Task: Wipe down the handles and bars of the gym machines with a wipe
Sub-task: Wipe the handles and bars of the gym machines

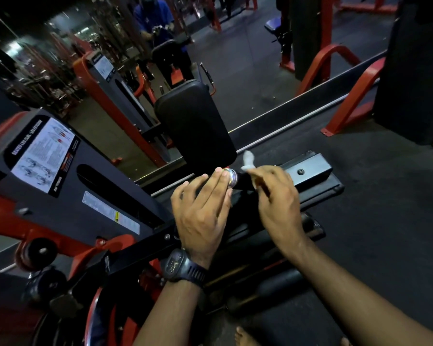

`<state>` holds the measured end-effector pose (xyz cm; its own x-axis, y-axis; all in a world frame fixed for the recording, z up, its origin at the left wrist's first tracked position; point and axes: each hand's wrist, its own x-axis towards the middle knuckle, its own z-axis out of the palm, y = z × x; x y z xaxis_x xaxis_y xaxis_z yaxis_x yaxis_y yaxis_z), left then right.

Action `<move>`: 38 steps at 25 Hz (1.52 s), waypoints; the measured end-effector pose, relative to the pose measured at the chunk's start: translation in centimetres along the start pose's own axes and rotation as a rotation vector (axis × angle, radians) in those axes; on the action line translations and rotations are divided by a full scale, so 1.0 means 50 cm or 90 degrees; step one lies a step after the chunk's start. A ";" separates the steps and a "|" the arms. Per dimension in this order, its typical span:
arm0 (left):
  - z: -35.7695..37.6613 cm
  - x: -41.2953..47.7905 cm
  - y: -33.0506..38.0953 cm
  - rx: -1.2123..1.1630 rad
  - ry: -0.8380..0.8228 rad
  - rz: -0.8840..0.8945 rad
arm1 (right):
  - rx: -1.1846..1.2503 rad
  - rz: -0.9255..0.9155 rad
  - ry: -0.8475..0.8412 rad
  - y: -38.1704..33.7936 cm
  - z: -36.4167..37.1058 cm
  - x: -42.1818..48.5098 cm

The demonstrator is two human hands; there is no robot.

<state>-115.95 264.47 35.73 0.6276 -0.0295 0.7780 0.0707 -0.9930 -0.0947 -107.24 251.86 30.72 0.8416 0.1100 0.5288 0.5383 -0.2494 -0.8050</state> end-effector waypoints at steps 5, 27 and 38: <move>0.001 -0.003 0.001 -0.006 0.003 0.002 | -0.040 0.081 0.046 0.051 -0.003 -0.004; 0.005 -0.004 -0.002 -0.007 0.014 0.016 | 0.929 0.850 0.212 -0.065 0.050 -0.011; 0.007 -0.012 -0.003 0.012 0.007 0.018 | 0.844 0.765 0.189 -0.104 0.038 -0.011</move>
<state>-116.07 264.66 35.09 0.6204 -0.0595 0.7820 0.0672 -0.9894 -0.1286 -110.43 254.92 34.09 0.8007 0.2734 -0.5330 -0.4909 0.8094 -0.3223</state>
